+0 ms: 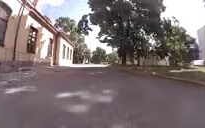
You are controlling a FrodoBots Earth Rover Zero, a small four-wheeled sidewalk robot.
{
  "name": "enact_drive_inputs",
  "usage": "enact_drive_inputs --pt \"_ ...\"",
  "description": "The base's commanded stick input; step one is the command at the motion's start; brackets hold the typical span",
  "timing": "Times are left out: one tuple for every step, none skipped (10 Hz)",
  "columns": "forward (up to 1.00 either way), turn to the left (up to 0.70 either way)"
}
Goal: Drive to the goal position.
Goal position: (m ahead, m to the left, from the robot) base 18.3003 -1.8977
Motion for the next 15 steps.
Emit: enact_drive_inputs --pt "0.85 0.0" --pt "0.85 0.0" --pt "0.85 0.0" --pt "0.85 0.0" --pt "0.85 0.0" --pt "0.85 0.0" --pt "0.85 0.0" --pt "0.85 0.0" --pt "0.85 0.0" --pt "0.85 0.0" --pt "0.85 0.0" --pt "0.85 0.08" --pt "0.85 0.32" --pt "0.85 0.19" --pt "0.85 0.03"
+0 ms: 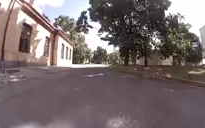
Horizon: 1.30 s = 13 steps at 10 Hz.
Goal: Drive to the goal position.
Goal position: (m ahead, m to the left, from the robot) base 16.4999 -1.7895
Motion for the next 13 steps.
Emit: enact_drive_inputs --pt "0.85 0.0" --pt "0.85 0.0" --pt "0.85 0.0" --pt "0.85 0.0" --pt "0.85 0.0" --pt "0.85 0.0" --pt "0.85 0.0" --pt "0.85 0.0" --pt "0.85 0.0" --pt "0.85 0.0" --pt "0.85 0.0" --pt "0.85 0.0" --pt "0.85 0.0"
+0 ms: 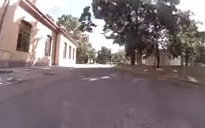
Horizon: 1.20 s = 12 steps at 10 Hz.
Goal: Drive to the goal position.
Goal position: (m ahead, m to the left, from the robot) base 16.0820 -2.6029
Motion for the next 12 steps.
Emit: enact_drive_inputs --pt "0.85 0.0" --pt "0.85 0.0" --pt "0.85 0.0" --pt "0.85 0.0" --pt "0.85 0.0" --pt "0.85 0.0" --pt "0.85 0.0" --pt "0.85 0.0" --pt "0.85 0.0" --pt "0.85 0.0" --pt "0.85 0.0" --pt "0.85 0.0"
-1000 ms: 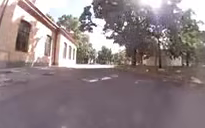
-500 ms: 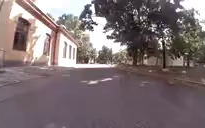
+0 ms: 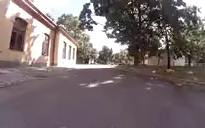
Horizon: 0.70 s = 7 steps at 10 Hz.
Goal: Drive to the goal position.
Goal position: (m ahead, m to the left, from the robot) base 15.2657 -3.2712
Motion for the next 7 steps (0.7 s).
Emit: enact_drive_inputs --pt "0.85 0.0" --pt "0.85 0.0" --pt "0.85 0.0" --pt "0.85 0.0" --pt "0.85 0.0" --pt "0.85 0.0" --pt "0.85 0.0"
